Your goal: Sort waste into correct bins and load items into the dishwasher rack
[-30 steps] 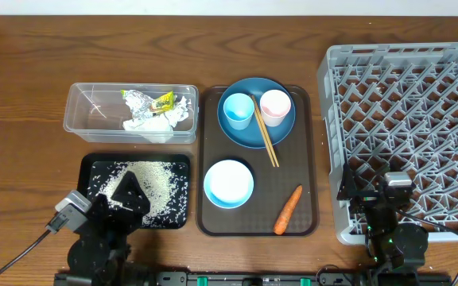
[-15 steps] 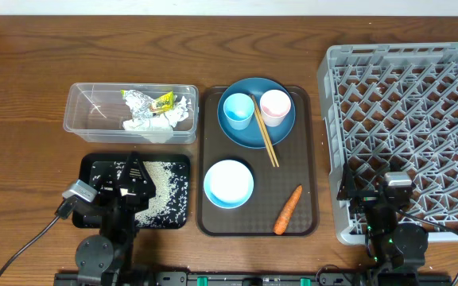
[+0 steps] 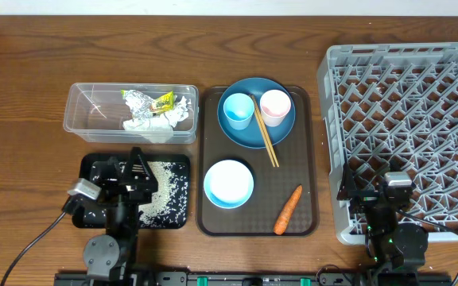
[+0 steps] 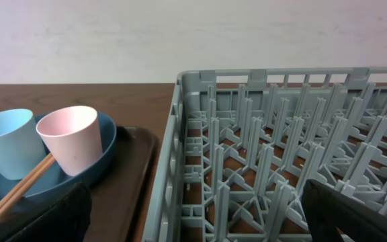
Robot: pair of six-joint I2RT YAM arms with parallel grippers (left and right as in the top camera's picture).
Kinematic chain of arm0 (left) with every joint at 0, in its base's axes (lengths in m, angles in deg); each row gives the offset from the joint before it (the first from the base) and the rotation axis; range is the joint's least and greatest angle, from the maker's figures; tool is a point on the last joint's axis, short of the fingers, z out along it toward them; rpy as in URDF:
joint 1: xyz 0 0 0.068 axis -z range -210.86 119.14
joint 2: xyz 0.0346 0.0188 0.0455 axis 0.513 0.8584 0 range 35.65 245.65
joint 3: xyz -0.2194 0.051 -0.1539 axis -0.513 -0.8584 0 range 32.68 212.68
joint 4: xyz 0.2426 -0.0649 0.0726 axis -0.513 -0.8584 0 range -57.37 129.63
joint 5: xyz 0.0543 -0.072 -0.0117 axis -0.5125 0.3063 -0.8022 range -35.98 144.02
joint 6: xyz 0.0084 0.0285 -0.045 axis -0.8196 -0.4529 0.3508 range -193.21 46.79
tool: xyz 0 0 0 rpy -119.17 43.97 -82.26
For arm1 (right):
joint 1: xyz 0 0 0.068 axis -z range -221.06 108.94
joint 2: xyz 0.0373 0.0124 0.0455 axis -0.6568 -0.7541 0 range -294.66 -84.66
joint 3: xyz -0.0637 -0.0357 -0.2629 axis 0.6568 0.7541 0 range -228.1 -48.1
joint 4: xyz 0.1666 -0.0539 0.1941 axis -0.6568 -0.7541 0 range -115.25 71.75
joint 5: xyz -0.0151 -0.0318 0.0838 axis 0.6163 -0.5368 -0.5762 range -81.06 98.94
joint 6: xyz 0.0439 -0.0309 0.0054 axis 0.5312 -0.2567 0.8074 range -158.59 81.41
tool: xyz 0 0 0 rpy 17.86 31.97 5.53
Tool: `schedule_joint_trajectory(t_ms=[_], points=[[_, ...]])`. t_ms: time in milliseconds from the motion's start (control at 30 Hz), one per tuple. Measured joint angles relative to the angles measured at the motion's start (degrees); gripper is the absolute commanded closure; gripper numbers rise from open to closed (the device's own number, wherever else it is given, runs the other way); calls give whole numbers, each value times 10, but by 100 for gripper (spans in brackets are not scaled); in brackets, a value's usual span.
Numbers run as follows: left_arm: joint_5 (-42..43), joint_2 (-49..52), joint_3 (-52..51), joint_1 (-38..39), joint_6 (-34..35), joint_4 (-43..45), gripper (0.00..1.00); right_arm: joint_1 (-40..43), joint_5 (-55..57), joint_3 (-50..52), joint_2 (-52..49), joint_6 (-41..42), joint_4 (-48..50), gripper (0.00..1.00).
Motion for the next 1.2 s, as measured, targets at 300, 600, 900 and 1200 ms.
schedule_joint_trajectory(t_ms=[300, 600, 900, 1200], points=[[1, 0, -37, 0, -59, -31, 1, 0, 0, 0, 0, 0, 0, 1], [22, 0, -34, 0, -223, -87, 1, 0, 0, 0, 0, 0, 0, 1], [27, 0, -33, 0, -314, -89, 1, 0, 0, 0, 0, 0, 0, 1], [28, 0, -33, 0, -328, -90, 1, 0, 0, 0, 0, 0, 0, 1]])
